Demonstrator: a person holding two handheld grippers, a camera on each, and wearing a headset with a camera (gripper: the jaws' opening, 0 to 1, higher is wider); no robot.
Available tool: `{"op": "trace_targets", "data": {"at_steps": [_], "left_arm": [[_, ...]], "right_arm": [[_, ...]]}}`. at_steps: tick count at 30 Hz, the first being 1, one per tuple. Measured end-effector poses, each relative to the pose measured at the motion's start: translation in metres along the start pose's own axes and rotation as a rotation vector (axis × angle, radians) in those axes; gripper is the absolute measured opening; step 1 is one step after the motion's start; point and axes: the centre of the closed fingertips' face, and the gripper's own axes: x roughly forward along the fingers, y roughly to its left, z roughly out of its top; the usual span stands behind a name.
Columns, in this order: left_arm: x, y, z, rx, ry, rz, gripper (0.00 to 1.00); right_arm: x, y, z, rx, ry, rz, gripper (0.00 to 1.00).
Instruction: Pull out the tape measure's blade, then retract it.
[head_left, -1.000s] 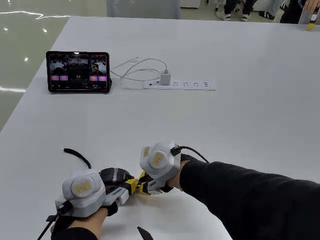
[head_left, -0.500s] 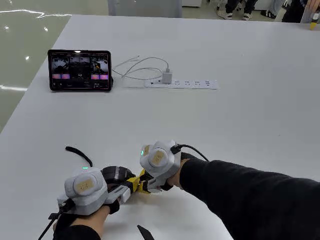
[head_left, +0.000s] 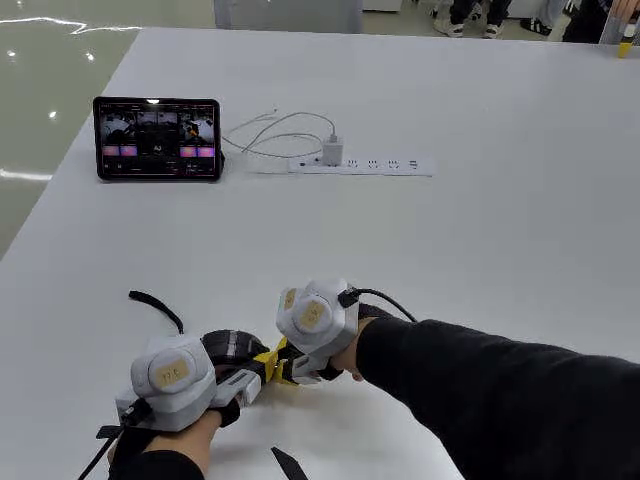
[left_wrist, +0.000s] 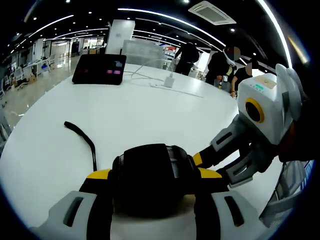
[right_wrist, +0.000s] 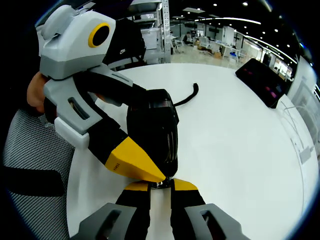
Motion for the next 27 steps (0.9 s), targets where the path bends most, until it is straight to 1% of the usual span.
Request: {"op": "trace_targets", "data": {"at_steps": [12, 15, 19, 20, 22, 24, 25, 27], "left_arm": [[0.000, 0.000, 0.000, 0.009, -0.006, 0.001, 0.62], [0.000, 0.000, 0.000, 0.010, 0.006, -0.001, 0.62], [-0.001, -0.001, 0.001, 0.010, 0.023, -0.013, 0.62], [-0.001, -0.001, 0.002, 0.015, 0.022, -0.017, 0.62], [-0.001, -0.002, 0.006, 0.050, 0.007, -0.020, 0.61], [-0.003, -0.002, 0.011, 0.030, -0.002, -0.026, 0.61], [-0.003, -0.002, 0.014, 0.030, -0.006, -0.029, 0.61], [-0.004, -0.003, 0.018, 0.053, -0.011, -0.037, 0.61]], "right_arm": [[0.000, 0.000, 0.000, -0.004, -0.002, -0.002, 0.11], [0.000, 0.001, -0.001, -0.013, 0.004, -0.017, 0.11], [-0.002, -0.002, -0.001, 0.000, -0.004, -0.037, 0.14], [-0.003, -0.002, -0.001, 0.002, -0.004, -0.039, 0.14], [-0.006, -0.003, -0.001, -0.002, -0.005, -0.046, 0.14], [-0.009, -0.003, -0.001, -0.001, -0.010, -0.049, 0.14], [-0.011, -0.004, -0.001, 0.000, -0.010, -0.051, 0.14], [-0.013, -0.004, -0.002, 0.005, -0.010, -0.054, 0.14]]}}
